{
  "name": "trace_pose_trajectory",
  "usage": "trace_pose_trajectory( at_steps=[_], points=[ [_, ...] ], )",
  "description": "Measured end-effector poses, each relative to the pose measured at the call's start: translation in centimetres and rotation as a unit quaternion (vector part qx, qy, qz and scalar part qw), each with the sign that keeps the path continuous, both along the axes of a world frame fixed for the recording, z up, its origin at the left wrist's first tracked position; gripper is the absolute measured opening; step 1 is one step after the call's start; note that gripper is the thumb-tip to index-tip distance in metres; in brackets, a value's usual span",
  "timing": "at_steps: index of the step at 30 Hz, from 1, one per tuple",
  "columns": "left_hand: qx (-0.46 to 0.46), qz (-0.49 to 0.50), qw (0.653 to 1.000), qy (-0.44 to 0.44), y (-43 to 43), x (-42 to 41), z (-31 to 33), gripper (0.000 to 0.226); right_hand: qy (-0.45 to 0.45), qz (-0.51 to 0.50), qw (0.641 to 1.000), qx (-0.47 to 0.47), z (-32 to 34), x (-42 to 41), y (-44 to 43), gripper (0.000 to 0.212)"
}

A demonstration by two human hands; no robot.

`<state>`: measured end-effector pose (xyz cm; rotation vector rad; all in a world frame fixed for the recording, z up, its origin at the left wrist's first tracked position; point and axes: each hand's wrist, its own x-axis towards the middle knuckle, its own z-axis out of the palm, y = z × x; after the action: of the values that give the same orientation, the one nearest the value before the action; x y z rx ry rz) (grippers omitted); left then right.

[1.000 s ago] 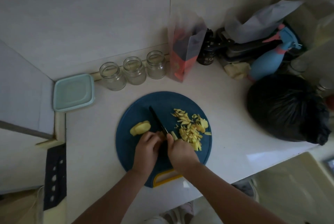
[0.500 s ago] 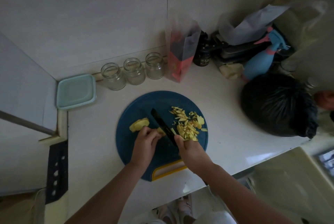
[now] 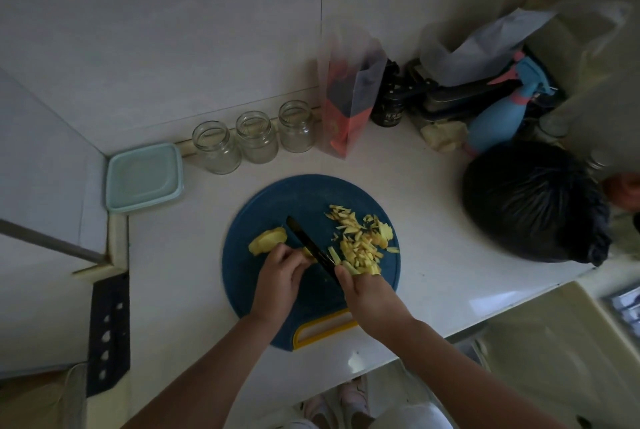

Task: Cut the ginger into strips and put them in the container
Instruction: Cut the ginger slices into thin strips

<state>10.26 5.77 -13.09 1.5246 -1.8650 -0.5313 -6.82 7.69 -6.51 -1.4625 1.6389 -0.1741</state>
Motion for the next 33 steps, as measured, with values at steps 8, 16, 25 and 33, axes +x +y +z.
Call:
trace_pose_trajectory(
  at_steps=[8, 16, 25, 33],
  points=[
    [-0.006, 0.004, 0.999, 0.041, -0.2, 0.3, -0.3, 0.015, 0.034, 0.025, 0.998, 0.040, 0.1, 0.9, -1.0, 0.057],
    [-0.002, 0.001, 0.999, 0.051, -0.4, 0.6, -0.8, 0.016, 0.037, 0.017, 0.998, 0.040, -0.7, 2.6, -2.5, 0.049],
    [-0.010, -0.002, 0.999, 0.041, -0.5, 0.7, -0.5, 0.013, 0.013, -0.099, 0.995, 0.012, -2.4, 3.7, -2.1, 0.059],
    [0.002, -0.005, 0.999, 0.042, -0.2, 0.7, -0.4, 0.011, -0.011, -0.076, 0.997, 0.013, -0.8, 0.7, 0.1, 0.062]
  ],
)
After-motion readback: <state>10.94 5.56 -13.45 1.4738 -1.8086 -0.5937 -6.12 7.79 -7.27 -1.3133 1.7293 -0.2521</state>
